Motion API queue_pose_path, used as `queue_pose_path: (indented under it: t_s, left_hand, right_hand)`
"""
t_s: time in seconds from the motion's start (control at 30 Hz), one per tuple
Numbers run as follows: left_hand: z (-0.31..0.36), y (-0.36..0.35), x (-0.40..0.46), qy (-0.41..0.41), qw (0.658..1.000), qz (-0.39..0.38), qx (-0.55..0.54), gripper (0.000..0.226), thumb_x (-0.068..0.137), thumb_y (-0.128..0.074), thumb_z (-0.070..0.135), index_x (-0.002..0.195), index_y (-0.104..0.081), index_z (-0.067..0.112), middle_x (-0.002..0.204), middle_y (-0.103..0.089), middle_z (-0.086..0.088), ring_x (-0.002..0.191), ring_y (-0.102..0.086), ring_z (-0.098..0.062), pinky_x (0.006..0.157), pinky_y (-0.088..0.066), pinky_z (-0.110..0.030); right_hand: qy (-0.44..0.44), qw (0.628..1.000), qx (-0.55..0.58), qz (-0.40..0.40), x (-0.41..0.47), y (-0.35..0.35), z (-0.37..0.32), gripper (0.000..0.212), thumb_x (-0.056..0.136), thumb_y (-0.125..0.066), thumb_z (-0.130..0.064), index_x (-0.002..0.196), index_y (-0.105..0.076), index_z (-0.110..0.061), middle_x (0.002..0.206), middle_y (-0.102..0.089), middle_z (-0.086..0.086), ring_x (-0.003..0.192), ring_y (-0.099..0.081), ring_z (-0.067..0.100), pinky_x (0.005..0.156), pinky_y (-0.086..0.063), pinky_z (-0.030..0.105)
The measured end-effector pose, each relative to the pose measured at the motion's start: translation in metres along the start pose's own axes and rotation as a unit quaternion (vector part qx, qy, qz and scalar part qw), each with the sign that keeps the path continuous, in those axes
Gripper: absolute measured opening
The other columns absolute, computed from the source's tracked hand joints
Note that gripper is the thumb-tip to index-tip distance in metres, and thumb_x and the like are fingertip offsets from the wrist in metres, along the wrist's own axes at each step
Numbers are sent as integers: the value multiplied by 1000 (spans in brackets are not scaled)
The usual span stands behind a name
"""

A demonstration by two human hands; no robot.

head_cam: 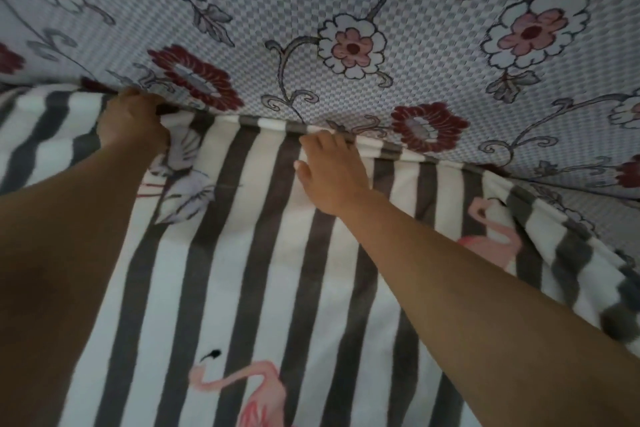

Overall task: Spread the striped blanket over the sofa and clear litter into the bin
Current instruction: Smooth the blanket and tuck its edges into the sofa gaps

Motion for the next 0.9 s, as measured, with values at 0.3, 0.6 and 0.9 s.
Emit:
queue_pose_path:
  t_s: [0.3,0.6,0.9]
  left_hand:
    - [-33,-12,39,29,999,8,35,38,87,-59,13,125,-54,9,130,-39,-27,113,-48,-54,92,-43,-60]
    - [-34,-19,35,-34,987,108,-113,33,89,-46,20,119,-44,6,121,-52,-30,114,-48,-45,99,-35,-54]
    - [-52,-37,46,-96,994,-43,18,47,93,-36,41,124,-58,13,130,-52,-25,118,-48,-45,98,-40,-46]
  right_hand:
    - [-30,998,-54,17,2,-57,1,58,96,-26,-50,149,-22,-28,153,-28,10,138,-29,31,112,-15,58]
    - [-50,995,-73,-38,11,-71,5,61,95,-18,-52,151,-3,-32,155,-18,6,143,-15,27,113,-5,62]
    - [-50,995,-87,-29,16,-74,8,61,93,-17,-53,150,-9,-32,154,-22,6,140,-19,28,112,-8,62]
Point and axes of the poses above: each hand's wrist, its own x-axis towards the middle knuckle, its own y-axis out of the back of the hand, z = x × y, the point moved 2 cm from there along x, towards the middle knuckle
